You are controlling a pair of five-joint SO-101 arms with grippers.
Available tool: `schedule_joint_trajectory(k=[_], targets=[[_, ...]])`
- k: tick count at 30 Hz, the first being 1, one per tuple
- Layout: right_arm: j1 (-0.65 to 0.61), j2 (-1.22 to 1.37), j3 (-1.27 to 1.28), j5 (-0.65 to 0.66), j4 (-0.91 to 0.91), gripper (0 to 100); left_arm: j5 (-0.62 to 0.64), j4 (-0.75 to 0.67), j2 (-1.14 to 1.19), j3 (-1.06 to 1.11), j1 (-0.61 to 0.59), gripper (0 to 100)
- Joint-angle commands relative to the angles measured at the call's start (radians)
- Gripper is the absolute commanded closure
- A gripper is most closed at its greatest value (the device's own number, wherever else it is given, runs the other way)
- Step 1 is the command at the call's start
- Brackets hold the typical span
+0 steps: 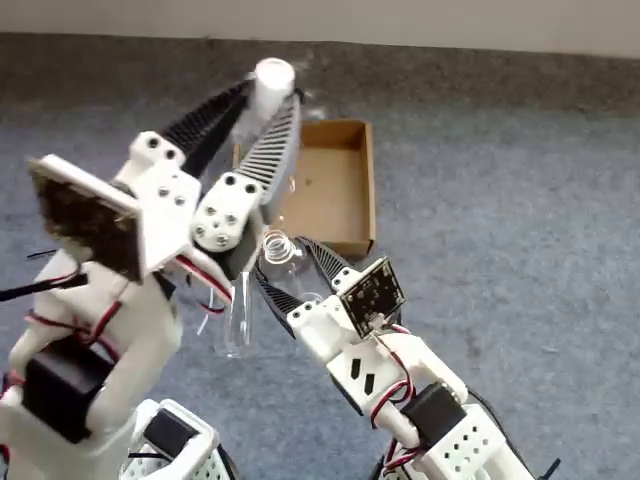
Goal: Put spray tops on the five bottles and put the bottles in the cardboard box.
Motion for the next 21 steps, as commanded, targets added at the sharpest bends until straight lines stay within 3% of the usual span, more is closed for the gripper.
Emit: schedule_joint_trajectory(k=[1,14,21], targets=[[-0.005,-0.018,-0.013,-0.011,-0.024,99.4,0.008,-0.043,-0.018,0.070,0.045,99],[0.085,-0.226,0.071,-0.011,-0.016,99.4,0.008,-0.043,-0.022,0.137,0.048,99],[0.087,-0.226,0.133,-0.006,-0.019,99.4,0.006,-0.051,-0.013,-0.015,0.048,99]])
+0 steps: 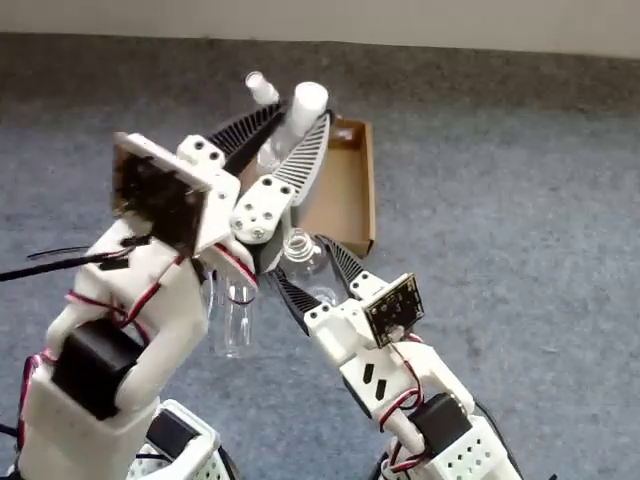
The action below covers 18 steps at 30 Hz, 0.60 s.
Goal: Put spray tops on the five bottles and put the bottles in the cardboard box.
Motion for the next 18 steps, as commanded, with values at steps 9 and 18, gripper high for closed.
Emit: schedule_joint_trajectory(k=[9,18], targets=[[0.013,-0.012,-0.010,-0.009,-0.019,99.4,0.009,-0.029,-0.007,-0.079,0.056,99],[0.013,-0.018,-0.008,-0.009,-0.019,99.4,0.005,-0.097,-0.016,0.114,0.073,99]])
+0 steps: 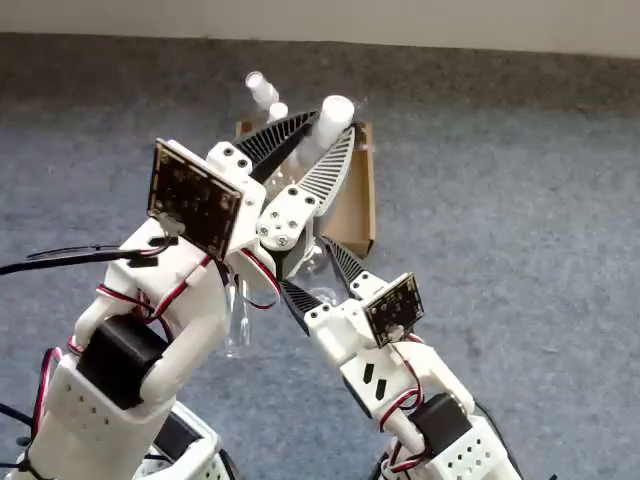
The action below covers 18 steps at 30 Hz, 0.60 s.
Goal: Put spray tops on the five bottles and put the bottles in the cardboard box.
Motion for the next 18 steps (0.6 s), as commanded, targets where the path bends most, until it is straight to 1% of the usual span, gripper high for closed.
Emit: schedule_joint_trajectory(k=[1,4,8,12,18], targets=[[0.012,-0.018,-0.010,-0.009,-0.019,99.4,0.005,-0.032,-0.016,0.042,0.015,99],[0.016,-0.019,-0.010,-0.009,-0.018,99.4,0.003,-0.032,-0.016,0.064,0.013,99],[0.018,-0.021,-0.013,-0.009,-0.018,99.4,0.003,-0.031,-0.016,0.094,-0.018,99],[0.045,-0.021,-0.015,-0.011,-0.018,99.4,0.003,-0.029,-0.018,0.176,-0.071,99],[0.045,-0.021,-0.013,-0.011,-0.018,99.4,0.003,0.055,-0.018,0.209,-0.079,99]])
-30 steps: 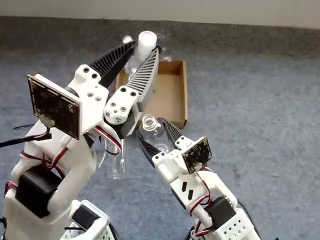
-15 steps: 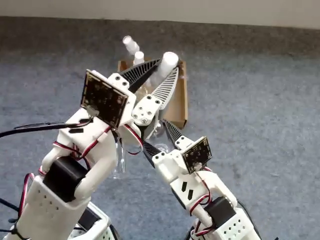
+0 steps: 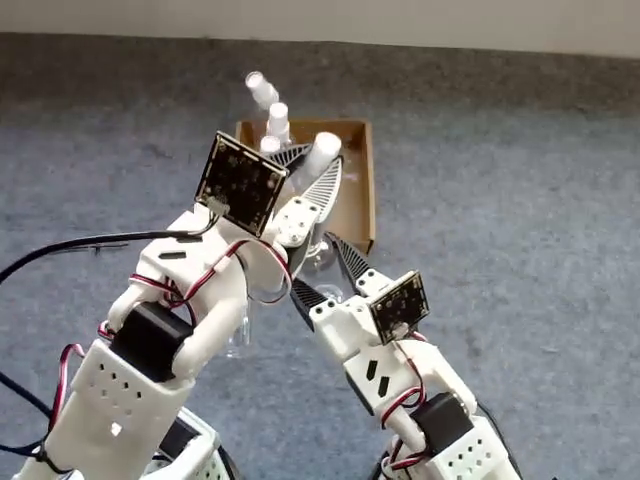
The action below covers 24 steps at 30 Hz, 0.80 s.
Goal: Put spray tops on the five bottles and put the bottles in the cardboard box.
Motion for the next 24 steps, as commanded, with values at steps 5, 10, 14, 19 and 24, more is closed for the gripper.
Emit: schedule_joint_trajectory(k=[5,10,14,19,24], targets=[[0.015,-0.015,-0.012,-0.009,-0.018,99.4,0.002,0.123,-0.018,-0.001,-0.015,99],[0.015,-0.015,-0.012,-0.009,-0.018,99.4,0.002,0.181,-0.018,-0.001,-0.013,99],[0.015,-0.015,-0.012,-0.009,-0.018,99.4,0.000,0.212,-0.018,-0.002,-0.013,99],[0.013,-0.015,-0.012,-0.009,-0.018,99.4,-0.078,0.213,-0.018,-0.001,-0.013,99],[0.013,-0.015,-0.012,-0.009,-0.018,99.4,-0.150,0.232,-0.018,-0.002,-0.013,99]])
